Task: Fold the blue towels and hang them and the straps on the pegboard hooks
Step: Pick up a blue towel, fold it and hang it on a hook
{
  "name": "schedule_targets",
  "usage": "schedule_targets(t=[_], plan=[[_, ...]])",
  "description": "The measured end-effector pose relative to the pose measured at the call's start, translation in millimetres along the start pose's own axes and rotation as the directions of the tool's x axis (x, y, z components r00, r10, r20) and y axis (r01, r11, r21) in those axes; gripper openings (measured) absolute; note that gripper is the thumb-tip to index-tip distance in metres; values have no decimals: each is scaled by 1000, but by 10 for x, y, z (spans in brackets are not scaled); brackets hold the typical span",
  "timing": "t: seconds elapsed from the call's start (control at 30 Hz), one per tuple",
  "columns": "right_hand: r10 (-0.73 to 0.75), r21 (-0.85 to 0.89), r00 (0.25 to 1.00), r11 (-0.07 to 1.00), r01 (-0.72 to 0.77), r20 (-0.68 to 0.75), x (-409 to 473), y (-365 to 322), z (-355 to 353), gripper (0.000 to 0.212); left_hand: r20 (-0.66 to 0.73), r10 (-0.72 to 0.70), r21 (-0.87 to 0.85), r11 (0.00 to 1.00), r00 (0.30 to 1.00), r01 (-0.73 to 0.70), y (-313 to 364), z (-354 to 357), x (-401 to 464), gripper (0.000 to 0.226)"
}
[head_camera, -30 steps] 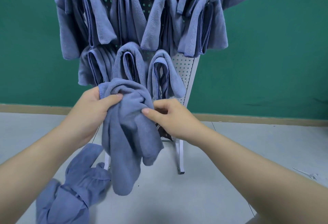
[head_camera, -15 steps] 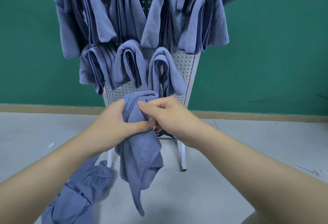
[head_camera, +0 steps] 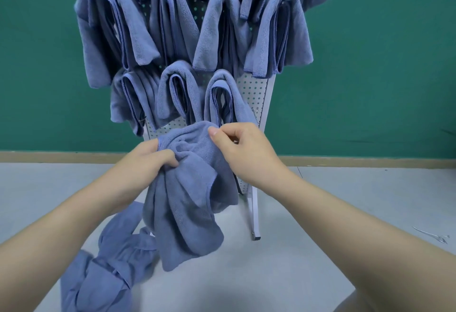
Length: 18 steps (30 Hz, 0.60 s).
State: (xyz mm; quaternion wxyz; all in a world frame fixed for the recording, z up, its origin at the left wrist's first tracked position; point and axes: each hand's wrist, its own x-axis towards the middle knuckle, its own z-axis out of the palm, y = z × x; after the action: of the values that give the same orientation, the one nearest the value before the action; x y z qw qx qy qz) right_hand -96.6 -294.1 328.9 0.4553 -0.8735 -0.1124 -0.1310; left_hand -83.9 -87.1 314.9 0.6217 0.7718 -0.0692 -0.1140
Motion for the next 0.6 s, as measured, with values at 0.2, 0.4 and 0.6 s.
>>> schedule_targets(t=[0.2, 0.4, 0.6], plan=[[-31, -37, 999, 999, 32, 12, -27, 31, 65, 55, 195, -30, 5, 1000, 980, 30, -64, 247, -111, 37], [45, -46, 999, 998, -46, -17, -1, 97, 34, 38, 144, -14, -81, 996, 989, 26, -32, 242, -94, 31], [5, -28, 995, 1000, -8, -96, -22, 8, -18, 45, 36, 22, -234, 972, 999, -13, -7, 239, -54, 29]])
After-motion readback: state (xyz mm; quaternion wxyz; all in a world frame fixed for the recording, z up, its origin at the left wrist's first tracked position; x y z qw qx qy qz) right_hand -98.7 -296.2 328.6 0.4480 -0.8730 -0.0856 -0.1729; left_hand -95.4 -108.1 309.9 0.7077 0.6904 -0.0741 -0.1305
